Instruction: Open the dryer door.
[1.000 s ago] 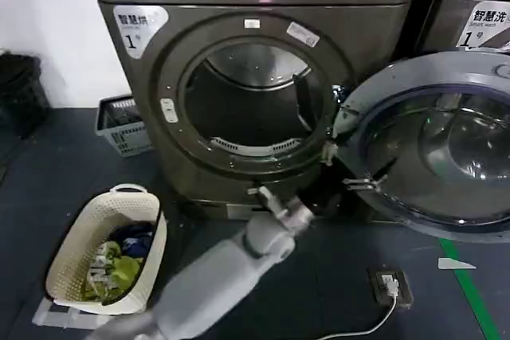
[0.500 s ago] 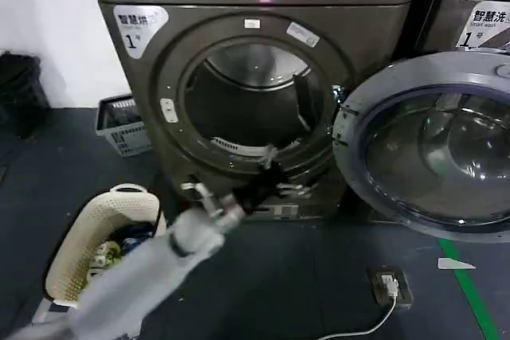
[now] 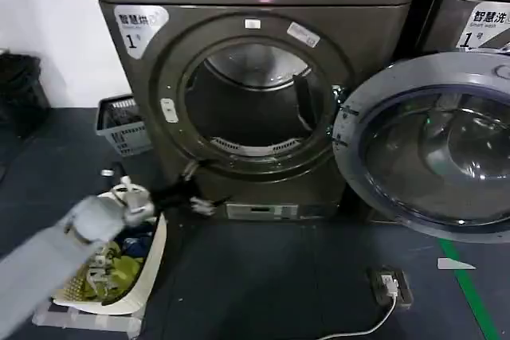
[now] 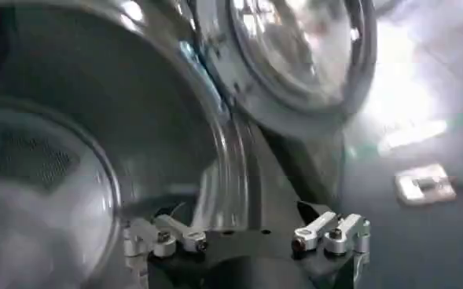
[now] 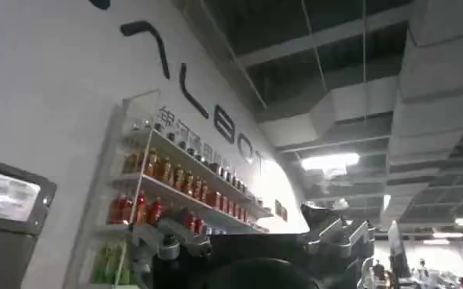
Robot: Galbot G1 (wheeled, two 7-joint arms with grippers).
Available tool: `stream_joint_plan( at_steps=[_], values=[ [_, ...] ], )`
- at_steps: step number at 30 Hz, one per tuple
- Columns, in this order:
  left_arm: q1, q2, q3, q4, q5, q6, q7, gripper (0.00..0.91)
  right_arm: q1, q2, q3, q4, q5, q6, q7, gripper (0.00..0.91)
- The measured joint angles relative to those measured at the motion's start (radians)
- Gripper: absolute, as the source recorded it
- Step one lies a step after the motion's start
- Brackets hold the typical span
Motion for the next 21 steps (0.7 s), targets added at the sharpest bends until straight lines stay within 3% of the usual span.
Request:
stream_joint_plan(
  at_steps=[6,11,21],
  values=[
    [0.033,0.110,-0.071,0.012,0.026,0.019,0.068,0.907,0.002,-0.003,0.006,-0.007,-0.019,0.000,-0.002,0.907],
    [0.059,0.191,-0.077,0.002,0.036,0.048,0.076,0.907,0.003,-0.010,0.014,-0.010,-0.032,0.003,-0.003,0.907],
    [0.167,0.311,-0.090,0.032,0.072,0.027,0.081,0.907,-0.013,-0.019,0.034,-0.013,-0.031,0.005,-0.003,0.907]
  ],
)
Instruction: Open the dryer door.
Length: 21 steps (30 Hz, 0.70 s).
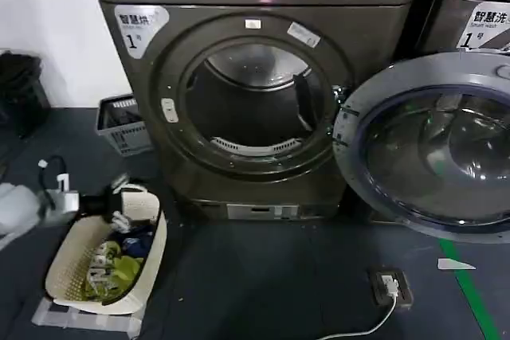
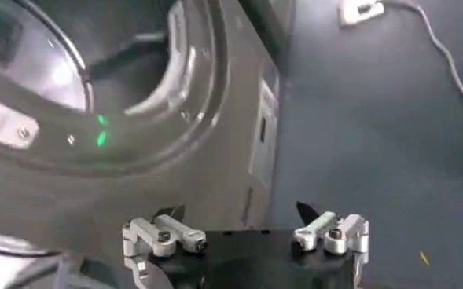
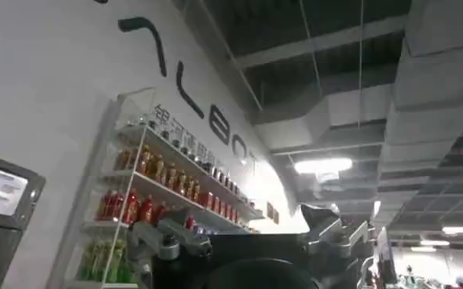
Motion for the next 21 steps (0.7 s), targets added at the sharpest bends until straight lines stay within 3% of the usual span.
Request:
stream_joint_plan(
  at_steps=[21],
  values=[
    [0.136,0.122,0.021,0.075,0.119,-0.017,0.020,0.907,-0.007,0.009,0.008,-0.008,0.004,0.009,-0.001,0.907]
  ],
)
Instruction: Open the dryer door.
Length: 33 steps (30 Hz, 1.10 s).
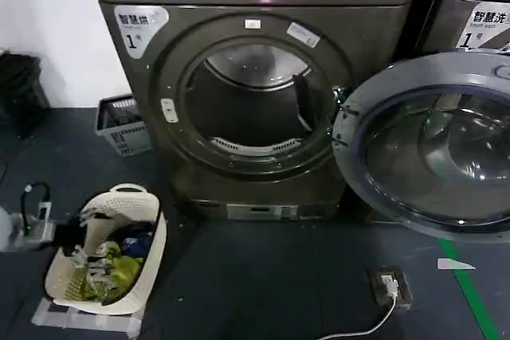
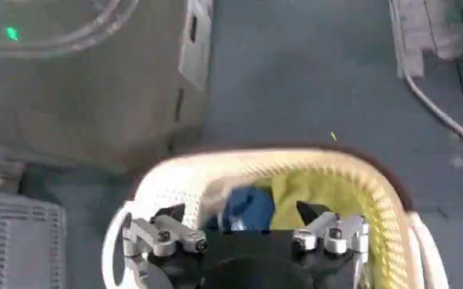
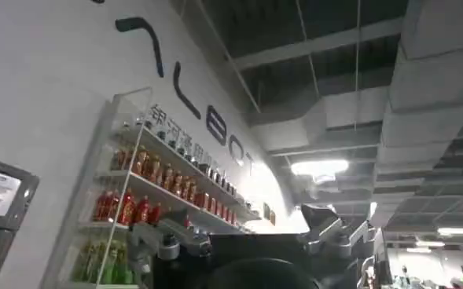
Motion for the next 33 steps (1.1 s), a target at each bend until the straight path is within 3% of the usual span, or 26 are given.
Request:
stream_joint_plan(
  at_steps=[33],
  values=[
    [-0.001,0.016,0.001,0.015,0.031,-0.014,0.029,0.907,-0.022,0.001,0.026,0.007,0.002,0.008,-0.009,0.907]
  ],
)
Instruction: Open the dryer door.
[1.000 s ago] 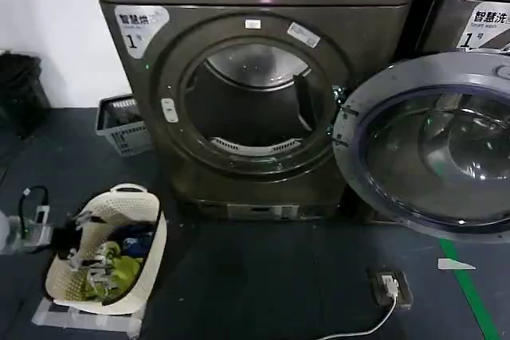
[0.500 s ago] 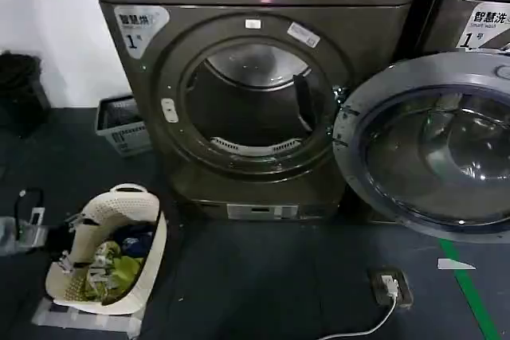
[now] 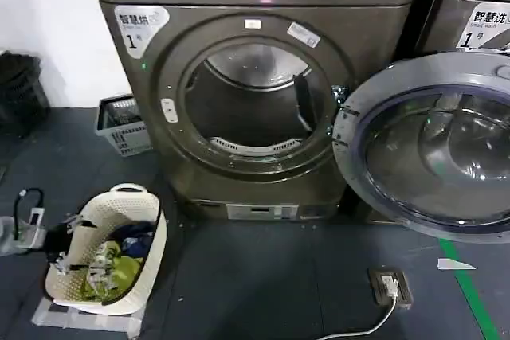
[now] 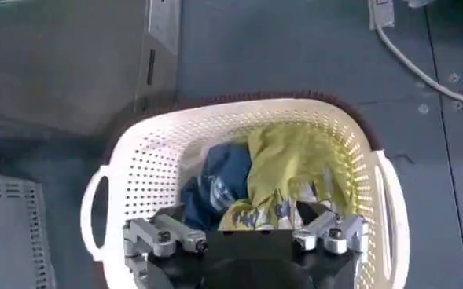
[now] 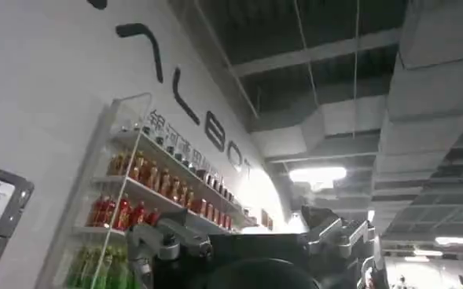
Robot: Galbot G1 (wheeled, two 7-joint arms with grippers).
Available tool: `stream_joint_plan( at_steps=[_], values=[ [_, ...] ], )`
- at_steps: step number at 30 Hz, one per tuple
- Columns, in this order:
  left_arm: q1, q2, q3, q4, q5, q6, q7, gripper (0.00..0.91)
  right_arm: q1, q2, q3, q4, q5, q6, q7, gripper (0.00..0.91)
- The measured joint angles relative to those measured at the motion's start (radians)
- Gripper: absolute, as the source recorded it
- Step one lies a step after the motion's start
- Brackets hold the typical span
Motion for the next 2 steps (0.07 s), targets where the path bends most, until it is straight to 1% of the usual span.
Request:
stream_joint_plan(
  at_steps=[2],
  values=[
    [0.000,0.000,0.000,0.000,0.006,-0.002,0.001,0.907,-0.005,0.000,0.008,0.000,0.000,0.001,-0.003,0.907]
  ],
)
